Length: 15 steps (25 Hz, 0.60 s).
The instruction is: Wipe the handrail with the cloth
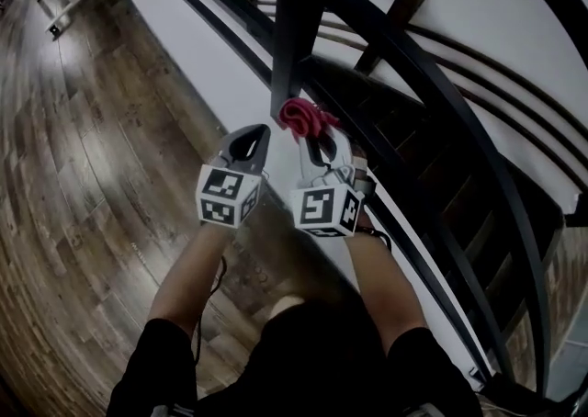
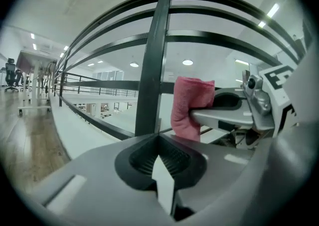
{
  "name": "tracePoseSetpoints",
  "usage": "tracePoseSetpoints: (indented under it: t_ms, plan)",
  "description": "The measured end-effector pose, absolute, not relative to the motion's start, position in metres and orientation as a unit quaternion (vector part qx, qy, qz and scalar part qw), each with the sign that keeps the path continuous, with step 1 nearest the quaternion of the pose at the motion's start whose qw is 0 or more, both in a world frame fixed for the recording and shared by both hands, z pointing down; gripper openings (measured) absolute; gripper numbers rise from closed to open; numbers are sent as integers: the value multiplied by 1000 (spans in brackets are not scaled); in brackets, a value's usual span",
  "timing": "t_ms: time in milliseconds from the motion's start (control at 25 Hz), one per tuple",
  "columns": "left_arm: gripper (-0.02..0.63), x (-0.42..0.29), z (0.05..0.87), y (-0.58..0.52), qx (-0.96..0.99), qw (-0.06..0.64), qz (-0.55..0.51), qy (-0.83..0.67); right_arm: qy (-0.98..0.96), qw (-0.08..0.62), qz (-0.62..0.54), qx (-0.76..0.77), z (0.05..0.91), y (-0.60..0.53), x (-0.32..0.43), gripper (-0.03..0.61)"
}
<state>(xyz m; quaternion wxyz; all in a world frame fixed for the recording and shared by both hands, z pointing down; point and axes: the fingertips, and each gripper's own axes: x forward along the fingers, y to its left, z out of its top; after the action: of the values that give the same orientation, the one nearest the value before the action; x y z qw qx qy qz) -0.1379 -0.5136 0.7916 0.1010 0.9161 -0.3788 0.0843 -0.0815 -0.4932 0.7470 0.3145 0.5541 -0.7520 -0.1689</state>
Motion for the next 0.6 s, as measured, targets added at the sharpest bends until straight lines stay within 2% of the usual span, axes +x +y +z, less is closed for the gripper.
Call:
tracePoseSetpoints:
  t_ms: [400, 600]
  plan:
    - [-2, -137, 828, -547, 900, 135, 97, -402, -718, 377, -96, 577, 806, -561, -59, 41]
    - [-2, -143, 851, -550, 894, 151, 110, -407, -713, 405, -67, 568, 823, -559, -63, 40]
